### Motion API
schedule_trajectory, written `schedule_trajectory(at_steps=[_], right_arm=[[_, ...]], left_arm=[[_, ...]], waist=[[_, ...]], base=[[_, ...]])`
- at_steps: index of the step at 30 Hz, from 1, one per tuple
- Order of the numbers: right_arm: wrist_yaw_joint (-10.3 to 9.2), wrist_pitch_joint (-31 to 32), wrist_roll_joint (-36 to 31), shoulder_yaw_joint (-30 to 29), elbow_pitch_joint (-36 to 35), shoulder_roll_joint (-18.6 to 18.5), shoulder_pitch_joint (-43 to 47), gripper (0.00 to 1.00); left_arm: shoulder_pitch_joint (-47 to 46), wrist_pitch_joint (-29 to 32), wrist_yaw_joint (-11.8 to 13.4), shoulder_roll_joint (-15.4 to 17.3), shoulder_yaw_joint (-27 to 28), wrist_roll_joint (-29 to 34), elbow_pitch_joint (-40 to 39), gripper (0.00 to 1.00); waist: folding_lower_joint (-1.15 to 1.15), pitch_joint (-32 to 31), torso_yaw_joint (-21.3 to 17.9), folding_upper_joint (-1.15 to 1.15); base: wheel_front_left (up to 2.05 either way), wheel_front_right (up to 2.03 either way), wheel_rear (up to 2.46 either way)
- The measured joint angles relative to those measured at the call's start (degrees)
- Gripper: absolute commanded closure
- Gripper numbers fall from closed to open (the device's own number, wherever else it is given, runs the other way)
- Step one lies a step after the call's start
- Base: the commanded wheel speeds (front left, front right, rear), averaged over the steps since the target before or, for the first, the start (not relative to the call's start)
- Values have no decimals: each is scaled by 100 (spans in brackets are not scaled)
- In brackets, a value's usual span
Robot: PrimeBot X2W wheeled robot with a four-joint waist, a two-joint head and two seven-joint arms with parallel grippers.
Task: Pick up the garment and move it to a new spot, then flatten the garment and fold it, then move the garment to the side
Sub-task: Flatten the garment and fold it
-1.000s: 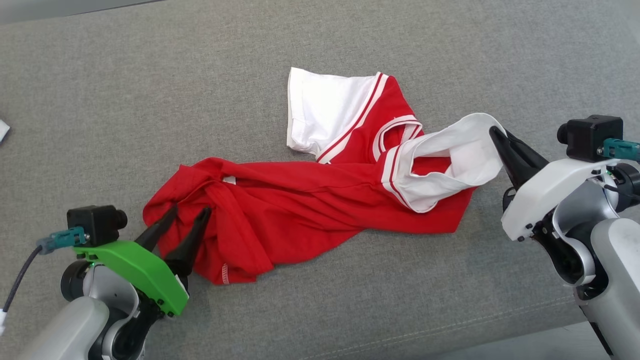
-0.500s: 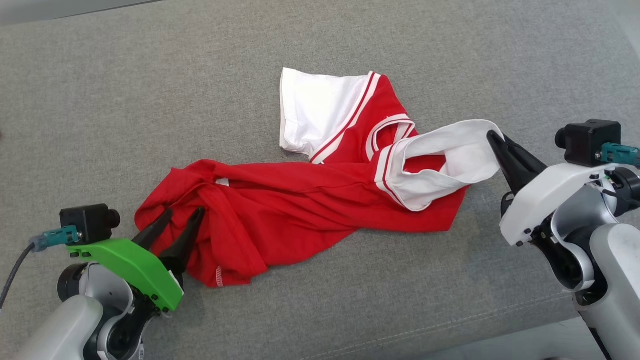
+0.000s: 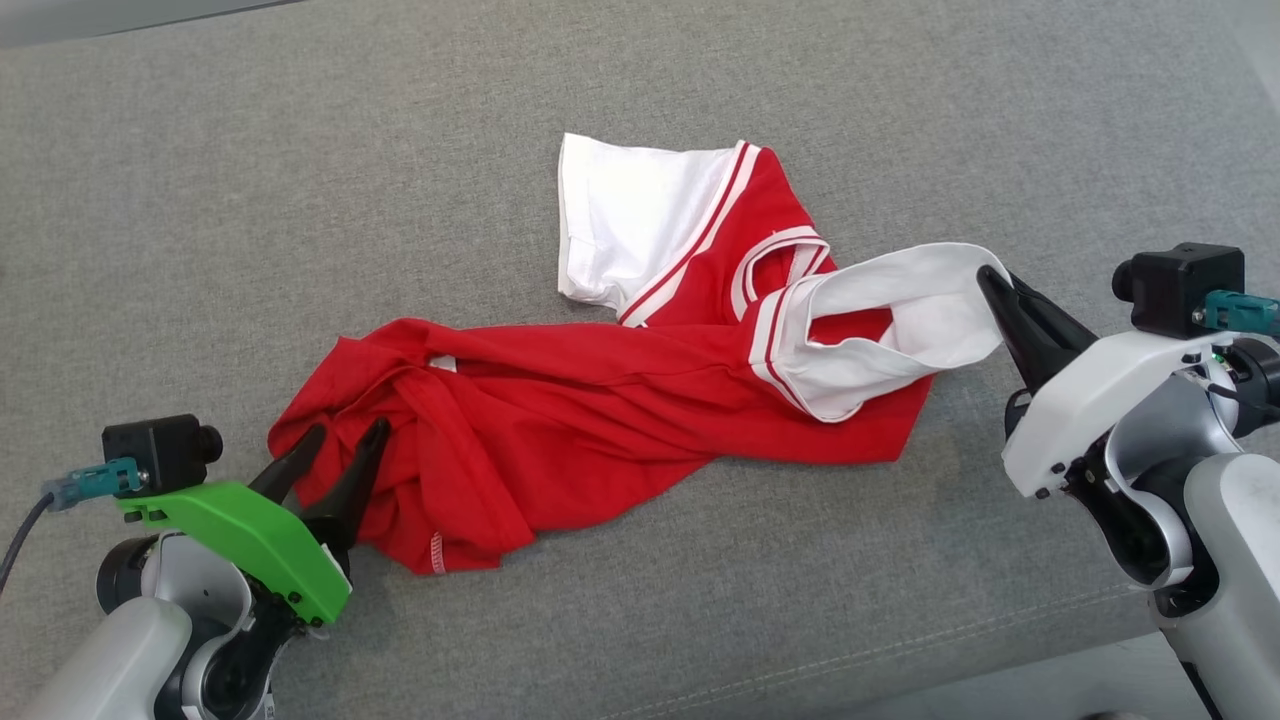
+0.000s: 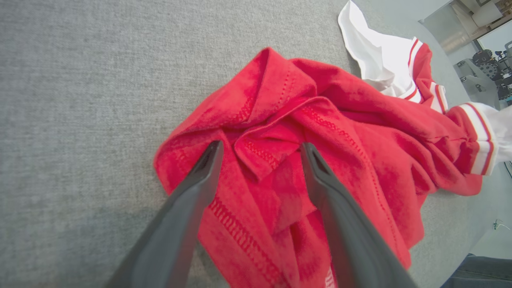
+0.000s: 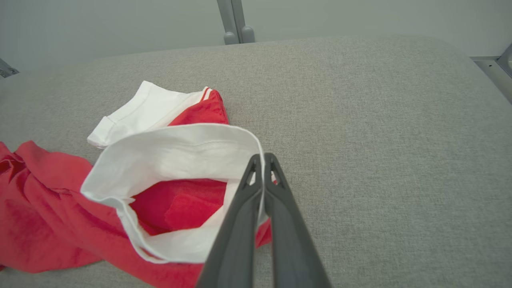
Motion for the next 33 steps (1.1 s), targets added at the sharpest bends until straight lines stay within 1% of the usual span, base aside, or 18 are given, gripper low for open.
schedule_trajectory(at_steps=[10,12,13,14,15,17,19,20,21,25,28,30,33], right_arm=[[0,35,-37,-10,-46,12,3,100],[0,49,-41,-12,-53,19,4,100],[0,49,-41,-12,-53,19,4,100],[0,51,-41,-12,-62,25,4,100],[0,51,-41,-12,-71,31,5,100],[0,56,-41,-10,-92,35,5,100],[0,56,-42,-11,-105,35,5,100],[0,56,-42,-11,-108,35,5,100],[0,56,-42,-11,-114,38,4,100],[0,56,-43,-26,-115,51,4,100],[-1,53,-42,-114,-122,71,4,100],[0,32,-40,-378,-135,119,4,100],[0,-57,-34,-825,-181,118,-3,100]], left_arm=[[0,115,0,-21,73,57,42,0],[-3,176,0,-71,46,57,36,24],[-3,176,0,-71,46,57,36,32],[-5,208,0,-90,7,59,33,45],[-8,209,0,-107,-18,60,34,52],[-18,259,0,-124,-38,86,35,62],[-34,269,0,-147,-38,97,48,80],[-60,296,0,-170,-37,99,69,92],[-112,308,0,-204,-29,101,105,100],[-206,294,0,-254,3,141,119,100],[-281,179,0,-259,131,209,10,100],[-419,74,0,-265,215,283,-160,100],[-580,-111,0,-290,506,254,-526,100]], waist=[[0,20,-5,0],[0,29,-6,0],[0,29,-6,0],[0,34,-8,0],[0,39,-10,0],[0,49,-14,0],[0,60,-19,0],[0,65,-22,0],[0,72,-30,0],[0,78,-43,0],[0,69,-47,0],[0,56,-32,0],[0,13,12,0]], base=[[0,0,0],[0,0,0],[0,0,0],[0,0,0],[0,0,0],[0,0,0],[0,0,0],[0,0,0],[0,0,0],[0,0,0],[0,0,0],[0,0,0],[0,0,0]])
